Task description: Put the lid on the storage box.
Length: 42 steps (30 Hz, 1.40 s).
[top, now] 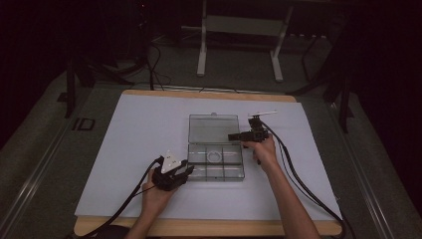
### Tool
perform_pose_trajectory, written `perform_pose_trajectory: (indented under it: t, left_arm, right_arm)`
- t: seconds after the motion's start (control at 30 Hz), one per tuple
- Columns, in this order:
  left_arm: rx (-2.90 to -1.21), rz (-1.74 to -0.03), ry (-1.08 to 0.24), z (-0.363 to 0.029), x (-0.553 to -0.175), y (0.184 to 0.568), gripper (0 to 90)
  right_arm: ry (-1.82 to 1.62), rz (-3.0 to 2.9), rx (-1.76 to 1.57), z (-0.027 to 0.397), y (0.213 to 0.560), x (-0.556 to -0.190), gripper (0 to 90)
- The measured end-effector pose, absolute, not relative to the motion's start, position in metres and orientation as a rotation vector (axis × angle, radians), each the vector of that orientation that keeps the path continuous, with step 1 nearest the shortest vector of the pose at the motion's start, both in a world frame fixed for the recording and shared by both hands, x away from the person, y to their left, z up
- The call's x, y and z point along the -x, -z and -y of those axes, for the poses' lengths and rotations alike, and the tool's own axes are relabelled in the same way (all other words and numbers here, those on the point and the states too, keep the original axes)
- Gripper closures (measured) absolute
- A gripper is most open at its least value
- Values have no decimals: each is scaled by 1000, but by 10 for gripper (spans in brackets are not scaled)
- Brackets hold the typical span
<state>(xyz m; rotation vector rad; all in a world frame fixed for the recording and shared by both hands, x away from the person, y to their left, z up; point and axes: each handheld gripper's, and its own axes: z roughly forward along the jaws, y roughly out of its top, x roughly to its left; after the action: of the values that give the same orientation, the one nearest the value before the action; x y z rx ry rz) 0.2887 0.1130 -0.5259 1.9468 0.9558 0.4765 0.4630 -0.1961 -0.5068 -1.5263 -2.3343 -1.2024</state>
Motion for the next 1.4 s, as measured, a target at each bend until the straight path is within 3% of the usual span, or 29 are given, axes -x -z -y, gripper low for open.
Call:
perform_pose_trajectory:
  t: [0.5, 1.4]
  left_arm:
    - [-1948, -958, -483, -112, -288, 526, 649]
    - [-1951, -966, -486, -111, -288, 525, 652]
  right_arm:
    - [1293, 2457, 1475, 199, 491, -452, 624]
    - [1341, 2696, 1389, 192, 473, -420, 628]
